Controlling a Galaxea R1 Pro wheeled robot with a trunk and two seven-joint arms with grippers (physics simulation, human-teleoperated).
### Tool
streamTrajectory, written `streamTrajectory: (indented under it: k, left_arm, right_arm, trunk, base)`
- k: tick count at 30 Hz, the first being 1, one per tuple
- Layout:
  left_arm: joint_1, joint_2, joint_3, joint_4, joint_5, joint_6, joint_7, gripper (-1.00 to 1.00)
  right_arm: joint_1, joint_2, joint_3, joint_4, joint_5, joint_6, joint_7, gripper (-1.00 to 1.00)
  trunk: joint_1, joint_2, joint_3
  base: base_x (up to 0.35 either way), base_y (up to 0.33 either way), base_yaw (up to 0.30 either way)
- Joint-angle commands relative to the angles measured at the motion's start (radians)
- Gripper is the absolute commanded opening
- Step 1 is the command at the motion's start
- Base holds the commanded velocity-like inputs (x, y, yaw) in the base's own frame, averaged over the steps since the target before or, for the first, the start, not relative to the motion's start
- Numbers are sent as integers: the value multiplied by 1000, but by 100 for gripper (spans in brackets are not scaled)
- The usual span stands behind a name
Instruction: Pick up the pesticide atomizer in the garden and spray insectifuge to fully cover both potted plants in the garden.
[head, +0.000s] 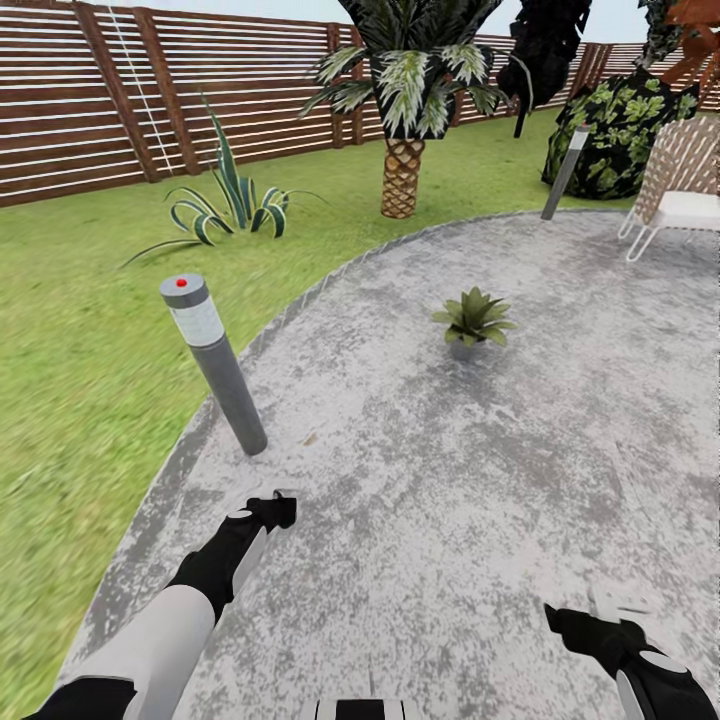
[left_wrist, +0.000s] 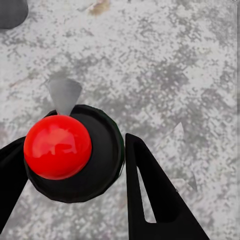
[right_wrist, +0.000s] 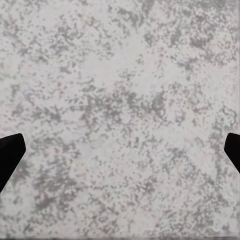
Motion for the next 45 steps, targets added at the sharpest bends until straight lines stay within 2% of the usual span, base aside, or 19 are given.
streamTrajectory:
  k: [1, 16, 45]
  left_arm:
    - [0, 0, -2, -2, 1, 6, 0, -100]
    - [0, 0, -3, -2, 1, 6, 0, -100]
    - [0, 0, -7, -2, 1, 6, 0, -100]
  right_arm:
    - [0, 0, 0, -1, -1, 7, 1, 100]
    - [0, 0, -1, 0, -1, 11, 1, 100]
    - [0, 0, 0, -1, -1, 11, 1, 100]
  trunk:
    - [0, 0, 1]
    - [0, 0, 25]
    - [0, 0, 72]
  base:
    - [2, 0, -79]
    - [0, 0, -78]
    - [0, 0, -2]
